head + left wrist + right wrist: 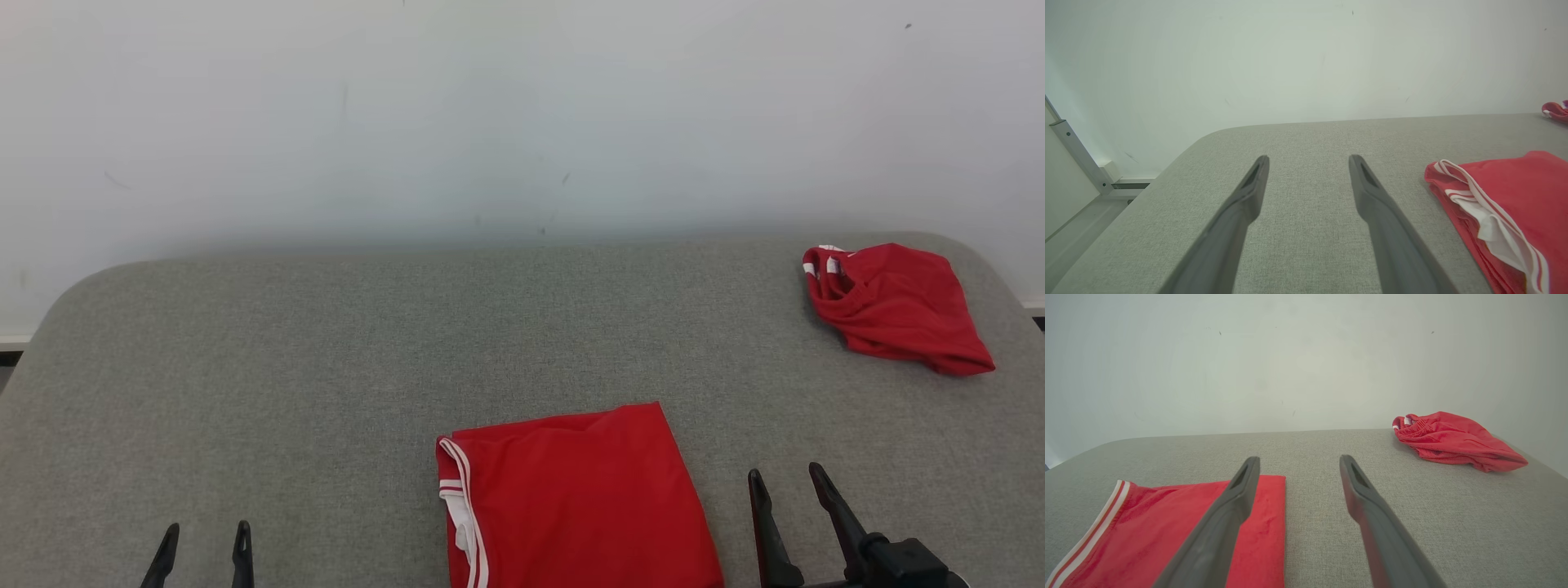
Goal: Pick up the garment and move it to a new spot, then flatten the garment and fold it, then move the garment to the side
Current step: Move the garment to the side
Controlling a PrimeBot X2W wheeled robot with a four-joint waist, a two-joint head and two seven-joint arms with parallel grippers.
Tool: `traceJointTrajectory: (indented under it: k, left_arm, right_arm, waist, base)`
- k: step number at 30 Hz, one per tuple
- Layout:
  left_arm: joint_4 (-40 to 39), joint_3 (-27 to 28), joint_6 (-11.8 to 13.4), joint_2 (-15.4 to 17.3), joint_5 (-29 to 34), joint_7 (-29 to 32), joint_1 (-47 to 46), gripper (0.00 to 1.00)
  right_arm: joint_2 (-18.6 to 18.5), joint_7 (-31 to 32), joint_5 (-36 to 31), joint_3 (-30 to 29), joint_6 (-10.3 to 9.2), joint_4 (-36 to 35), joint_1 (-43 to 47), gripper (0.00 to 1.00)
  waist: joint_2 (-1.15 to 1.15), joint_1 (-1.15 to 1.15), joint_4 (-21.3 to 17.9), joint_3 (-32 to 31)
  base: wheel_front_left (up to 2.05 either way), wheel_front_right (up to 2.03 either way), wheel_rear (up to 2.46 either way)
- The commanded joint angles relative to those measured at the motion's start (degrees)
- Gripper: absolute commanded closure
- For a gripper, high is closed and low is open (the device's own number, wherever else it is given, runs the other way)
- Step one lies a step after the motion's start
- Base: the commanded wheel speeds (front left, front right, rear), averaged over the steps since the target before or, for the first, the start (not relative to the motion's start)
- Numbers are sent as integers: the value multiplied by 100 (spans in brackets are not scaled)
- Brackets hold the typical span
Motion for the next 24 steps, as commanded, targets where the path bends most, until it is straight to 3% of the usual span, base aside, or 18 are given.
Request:
traceJointTrajectory:
  k: [1,16,24]
  left_arm:
    - [-16,-8,11,30,-23,9,69,0]
    - [-5,-79,60,54,-77,-27,10,0]
    - [24,-258,47,50,9,16,-224,0]
  right_arm:
    - [16,-23,-62,3,-17,-6,50,0]
    - [-16,-23,-32,-52,-17,78,9,0]
    - [-185,242,-189,106,-17,736,-647,0]
  waist:
    - [0,0,0,2]
    - [0,0,79,27]
    - [0,0,317,181]
  base:
    - [0,0,0]
    - [0,0,0]
    - [0,0,0]
